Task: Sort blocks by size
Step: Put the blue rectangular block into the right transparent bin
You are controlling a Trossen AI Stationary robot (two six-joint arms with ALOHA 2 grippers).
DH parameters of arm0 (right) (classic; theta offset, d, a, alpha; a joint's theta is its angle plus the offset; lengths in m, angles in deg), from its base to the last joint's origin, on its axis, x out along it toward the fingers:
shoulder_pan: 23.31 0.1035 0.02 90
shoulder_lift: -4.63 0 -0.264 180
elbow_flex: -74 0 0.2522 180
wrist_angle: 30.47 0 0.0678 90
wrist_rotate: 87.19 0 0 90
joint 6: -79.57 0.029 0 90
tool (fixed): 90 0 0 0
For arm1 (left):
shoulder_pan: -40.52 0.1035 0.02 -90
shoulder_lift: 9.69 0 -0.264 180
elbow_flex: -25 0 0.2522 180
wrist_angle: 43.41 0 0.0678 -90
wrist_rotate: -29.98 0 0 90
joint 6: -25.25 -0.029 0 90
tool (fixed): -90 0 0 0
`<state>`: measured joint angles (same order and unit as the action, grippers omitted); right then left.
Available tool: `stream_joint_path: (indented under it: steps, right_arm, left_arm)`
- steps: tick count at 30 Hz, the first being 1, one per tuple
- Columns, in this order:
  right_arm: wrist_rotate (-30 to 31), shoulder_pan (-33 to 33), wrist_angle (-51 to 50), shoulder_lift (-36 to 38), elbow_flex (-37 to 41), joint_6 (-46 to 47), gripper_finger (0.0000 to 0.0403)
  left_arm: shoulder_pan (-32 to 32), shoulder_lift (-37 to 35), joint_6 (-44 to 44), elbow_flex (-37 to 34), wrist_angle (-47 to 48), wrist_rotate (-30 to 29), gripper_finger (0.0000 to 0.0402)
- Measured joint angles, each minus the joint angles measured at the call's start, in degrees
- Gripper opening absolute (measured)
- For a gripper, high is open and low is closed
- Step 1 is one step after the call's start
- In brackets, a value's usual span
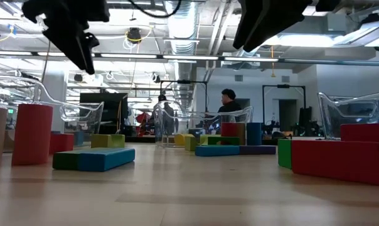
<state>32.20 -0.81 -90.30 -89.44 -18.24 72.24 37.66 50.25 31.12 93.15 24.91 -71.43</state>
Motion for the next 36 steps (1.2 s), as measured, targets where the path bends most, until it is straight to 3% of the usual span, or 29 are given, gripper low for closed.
stream_joint_path:
  steps: [5,26,36]
  right_arm:
    - [-0.93,-0.01,0.39,0.0,0.0,0.02,0.0203]
    - [-4.0,0.0,1.97,0.0,0.02,2.37,0.0203]
    - [-5.7,0.0,1.65,0.0,0.02,4.26,0.0203]
  left_arm:
    - [-3.34,0.0,-0.26,0.0,-3.5,3.84,0.0171]
    - [-12.18,0.25,1.74,-0.15,-10.75,4.56,0.0171]
    - [-12.98,6.4,0.72,-0.28,-11.94,5.23,0.0171]
